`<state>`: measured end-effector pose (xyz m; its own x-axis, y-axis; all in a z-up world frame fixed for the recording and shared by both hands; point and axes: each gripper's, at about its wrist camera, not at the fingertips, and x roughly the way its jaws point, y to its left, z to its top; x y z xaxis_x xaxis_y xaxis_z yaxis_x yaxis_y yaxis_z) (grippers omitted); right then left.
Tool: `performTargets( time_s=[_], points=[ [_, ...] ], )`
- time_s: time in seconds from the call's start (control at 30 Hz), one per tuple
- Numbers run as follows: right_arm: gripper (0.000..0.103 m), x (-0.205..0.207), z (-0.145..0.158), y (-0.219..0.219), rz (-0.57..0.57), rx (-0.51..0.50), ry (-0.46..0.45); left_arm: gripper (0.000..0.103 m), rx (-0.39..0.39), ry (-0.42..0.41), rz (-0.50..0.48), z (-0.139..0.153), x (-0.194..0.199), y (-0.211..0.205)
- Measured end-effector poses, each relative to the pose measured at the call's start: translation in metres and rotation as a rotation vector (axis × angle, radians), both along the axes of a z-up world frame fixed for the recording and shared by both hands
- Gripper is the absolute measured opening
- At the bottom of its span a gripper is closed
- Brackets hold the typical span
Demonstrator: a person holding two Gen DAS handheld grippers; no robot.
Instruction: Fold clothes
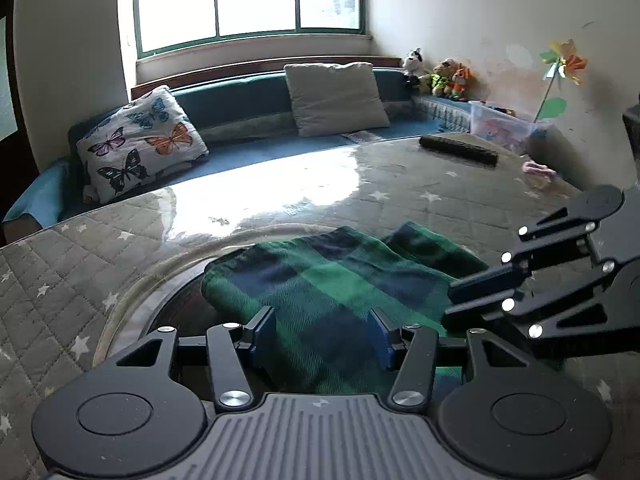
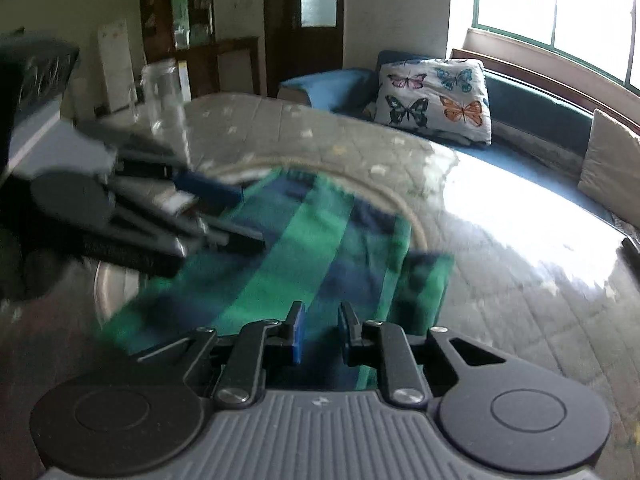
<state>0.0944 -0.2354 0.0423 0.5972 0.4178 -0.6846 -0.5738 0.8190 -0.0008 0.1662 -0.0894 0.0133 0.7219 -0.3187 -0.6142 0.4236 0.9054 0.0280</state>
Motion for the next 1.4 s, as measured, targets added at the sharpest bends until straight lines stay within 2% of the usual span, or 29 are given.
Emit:
performTargets(
  time_s=[0.13, 0.27, 0.33, 0.43, 0.57, 0.73, 0.77, 0.83, 0.93, 1.0, 1.1, 1.17, 1.3, 1.4],
  points=[
    [0.033, -0.021, 0.006, -0.001, -0.002, 0.008, -0.029, 0.057, -0.005, -0.026, -0.035, 0.009, -0.032, 0.008],
    [0.040, -0.036, 0.015, 0.004, -0.005, 0.032, -0.059, 0.068, 0.007, -0.061, -0.104, 0.013, -0.075, 0.007],
    [0.043, -0.041, 0.014, 0.007, -0.005, 0.033, -0.066, 0.069, 0.052, -0.083, -0.146, 0.008, -0.095, 0.000],
    [0.044, -0.045, 0.013, 0.009, -0.017, 0.037, -0.071, 0.069, 0.164, -0.154, -0.164, -0.003, -0.114, -0.012],
    [0.049, -0.053, 0.010, 0.008, -0.041, 0.037, -0.082, 0.069, 0.178, -0.154, -0.100, -0.013, -0.112, -0.017],
    [0.050, -0.056, 0.009, 0.005, -0.059, 0.044, -0.083, 0.067, 0.204, -0.126, -0.053, -0.026, -0.108, -0.021],
    [0.050, -0.056, 0.008, 0.006, -0.062, 0.045, -0.083, 0.066, 0.227, -0.126, -0.037, -0.030, -0.107, -0.024],
    [0.050, -0.056, 0.007, 0.007, -0.065, 0.042, -0.085, 0.062, 0.211, -0.114, -0.018, -0.033, -0.108, -0.023],
    [0.050, -0.057, 0.004, 0.007, -0.073, 0.033, -0.082, 0.044, 0.153, -0.072, 0.039, -0.032, -0.107, -0.016],
    [0.050, -0.059, -0.001, 0.006, -0.081, 0.026, -0.075, 0.026, 0.126, -0.038, 0.090, -0.035, -0.106, -0.010],
    [0.050, -0.064, -0.011, 0.003, -0.095, 0.021, -0.056, 0.022, 0.082, -0.004, 0.126, -0.036, -0.106, 0.000],
    [0.050, -0.070, -0.014, 0.000, -0.106, 0.016, -0.060, 0.022, 0.089, 0.003, 0.109, -0.032, -0.110, 0.002],
    [0.050, -0.081, -0.009, -0.015, -0.143, 0.070, -0.041, 0.024, 0.108, -0.021, 0.068, -0.019, -0.121, 0.007],
    [0.050, -0.083, -0.004, -0.030, -0.192, 0.147, -0.024, 0.024, 0.100, -0.066, 0.056, -0.004, -0.126, 0.010]
  ],
)
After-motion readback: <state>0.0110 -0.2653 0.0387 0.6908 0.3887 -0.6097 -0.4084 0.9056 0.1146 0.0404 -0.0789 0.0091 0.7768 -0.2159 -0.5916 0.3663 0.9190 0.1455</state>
